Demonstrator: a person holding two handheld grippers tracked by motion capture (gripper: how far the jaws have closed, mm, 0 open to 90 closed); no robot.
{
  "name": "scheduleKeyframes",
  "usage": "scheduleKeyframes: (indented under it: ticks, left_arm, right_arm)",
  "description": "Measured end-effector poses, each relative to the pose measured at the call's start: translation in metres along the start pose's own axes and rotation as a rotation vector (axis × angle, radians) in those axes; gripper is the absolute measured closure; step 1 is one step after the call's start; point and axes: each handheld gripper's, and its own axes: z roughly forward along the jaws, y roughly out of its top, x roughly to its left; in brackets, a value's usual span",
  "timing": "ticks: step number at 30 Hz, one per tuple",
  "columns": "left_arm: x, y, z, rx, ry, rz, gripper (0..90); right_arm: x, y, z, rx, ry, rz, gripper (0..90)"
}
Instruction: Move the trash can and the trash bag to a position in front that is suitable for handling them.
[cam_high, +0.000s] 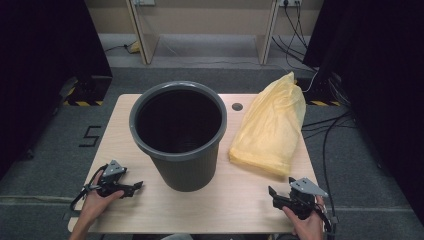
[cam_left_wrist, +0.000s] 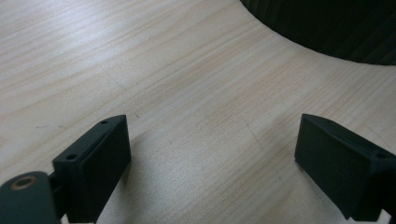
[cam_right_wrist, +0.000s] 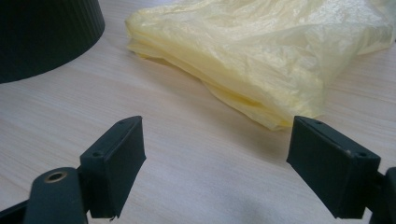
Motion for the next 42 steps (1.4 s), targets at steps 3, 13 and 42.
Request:
scheduleKeyframes:
  ticks: [3,13,42]
  left_arm:
    - [0.0,0.0,0.0,0.001,-0.004,0.002,8.6]
    - [-0.006,0.002,0.0,-0.037,-0.077,0.018,15.2]
    - [-0.03,0.085,0.017,-0.154,-0.285,0.144,13.6]
  right_arm:
    - [0.002,0.002,0.002,0.005,0.003,-0.005,19.5]
    - [0.021,0.02,0.017,-0.002,0.049,-0.037,20.5]
    - [0.092,0.111,0.097,-0.045,0.142,-0.201,25.1]
